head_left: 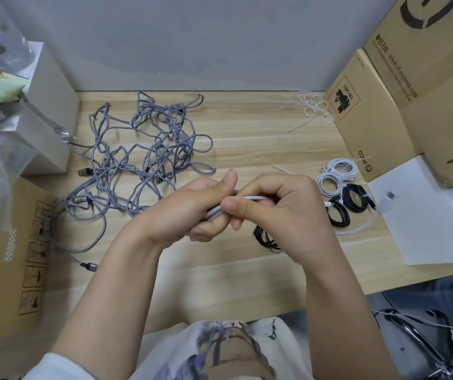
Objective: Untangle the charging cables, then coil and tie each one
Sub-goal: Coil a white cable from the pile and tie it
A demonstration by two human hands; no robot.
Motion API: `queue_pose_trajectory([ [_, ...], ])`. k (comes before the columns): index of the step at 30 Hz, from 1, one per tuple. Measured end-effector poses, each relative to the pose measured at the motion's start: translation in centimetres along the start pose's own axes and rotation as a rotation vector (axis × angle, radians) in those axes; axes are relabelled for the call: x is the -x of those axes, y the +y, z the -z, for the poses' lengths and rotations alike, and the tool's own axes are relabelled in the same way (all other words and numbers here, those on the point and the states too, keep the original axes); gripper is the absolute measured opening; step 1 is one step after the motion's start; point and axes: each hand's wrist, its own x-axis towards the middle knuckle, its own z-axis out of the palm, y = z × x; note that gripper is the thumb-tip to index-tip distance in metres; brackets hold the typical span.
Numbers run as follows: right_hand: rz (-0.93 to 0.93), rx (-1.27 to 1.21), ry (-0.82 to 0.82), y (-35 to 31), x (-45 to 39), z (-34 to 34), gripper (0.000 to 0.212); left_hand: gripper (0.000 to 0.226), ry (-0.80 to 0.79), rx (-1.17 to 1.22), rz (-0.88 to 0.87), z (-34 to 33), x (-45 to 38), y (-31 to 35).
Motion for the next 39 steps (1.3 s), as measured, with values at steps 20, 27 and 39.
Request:
queue_pose_trajectory([
  [20, -0.087, 0.596, -0.076, 1.3, -0.2, -0.6, 0.032, 0.033, 0.146, 0.861, -0.316, 0.9, -1.3, 1.8],
  [27, -0.089, 0.803, -0.2, 0.0, 0.3, -1.5, 0.035, 0.017, 0.478, 0.069, -0.219, -1.2, -2.2, 1.0],
  [39, 0.066, 0.473, 0.075, 0.2, 0.3, -0.2, 0.017, 0.041, 0.409, -0.296, -0.043, -1.0, -1.9, 0.0],
])
